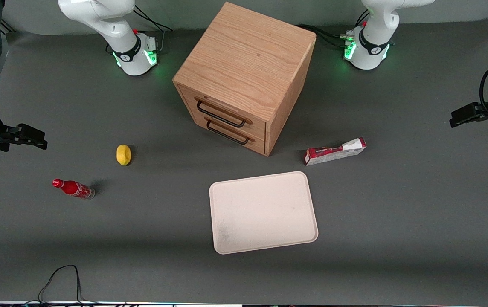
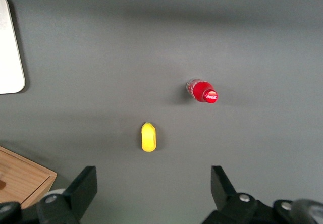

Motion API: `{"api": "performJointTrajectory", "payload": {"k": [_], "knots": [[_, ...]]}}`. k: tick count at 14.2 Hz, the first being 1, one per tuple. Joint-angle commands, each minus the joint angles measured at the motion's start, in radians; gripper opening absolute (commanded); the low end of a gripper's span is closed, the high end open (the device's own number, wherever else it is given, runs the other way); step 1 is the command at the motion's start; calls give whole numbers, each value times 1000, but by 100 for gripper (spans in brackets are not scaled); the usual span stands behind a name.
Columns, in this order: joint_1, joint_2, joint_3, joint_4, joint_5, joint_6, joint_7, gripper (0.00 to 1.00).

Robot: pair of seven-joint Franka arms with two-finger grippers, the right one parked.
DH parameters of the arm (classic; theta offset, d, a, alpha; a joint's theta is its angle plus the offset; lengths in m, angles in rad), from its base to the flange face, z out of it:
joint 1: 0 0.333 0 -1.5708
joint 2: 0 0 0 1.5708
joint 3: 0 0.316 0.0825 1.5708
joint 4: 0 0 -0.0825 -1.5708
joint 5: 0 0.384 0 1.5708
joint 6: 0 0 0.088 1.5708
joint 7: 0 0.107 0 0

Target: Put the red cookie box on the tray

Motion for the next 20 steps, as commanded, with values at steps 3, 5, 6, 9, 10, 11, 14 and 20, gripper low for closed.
{"api": "performJointTrajectory", "payload": {"k": [3,5,6,9,10,11,14,20], "knots": [[0,-12,-13,-8,11,-9,-12,100],[-1,-11,-15,-9,11,-5,-15,100],[-3,-11,-15,-8,16,0,-13,100],[-4,-11,-15,-8,19,-15,-13,100],[-4,-11,-15,-8,17,-17,-13,100],[-6,-11,-15,-8,17,-17,-13,100],[-17,-11,-15,-8,17,-17,-13,100],[-38,-11,-15,-9,14,-28,-17,100]]}}
